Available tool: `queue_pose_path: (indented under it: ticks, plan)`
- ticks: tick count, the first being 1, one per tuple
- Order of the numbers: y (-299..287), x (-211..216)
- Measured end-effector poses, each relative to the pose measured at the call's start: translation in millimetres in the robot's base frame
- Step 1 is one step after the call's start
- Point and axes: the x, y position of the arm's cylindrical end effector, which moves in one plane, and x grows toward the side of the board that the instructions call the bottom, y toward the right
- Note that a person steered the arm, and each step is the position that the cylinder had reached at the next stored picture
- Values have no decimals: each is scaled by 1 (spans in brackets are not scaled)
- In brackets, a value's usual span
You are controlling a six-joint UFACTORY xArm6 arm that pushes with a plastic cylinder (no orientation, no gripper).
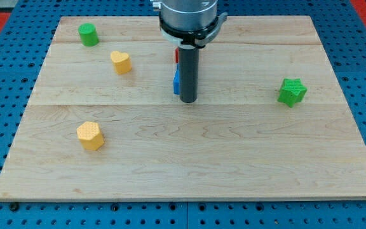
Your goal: Slide the green star towards center left
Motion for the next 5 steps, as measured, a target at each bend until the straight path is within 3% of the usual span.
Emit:
queue_pose_path:
  ticks: [2, 3, 5]
  plan:
    - [42, 12]
    - [98, 15]
    - [174, -45]
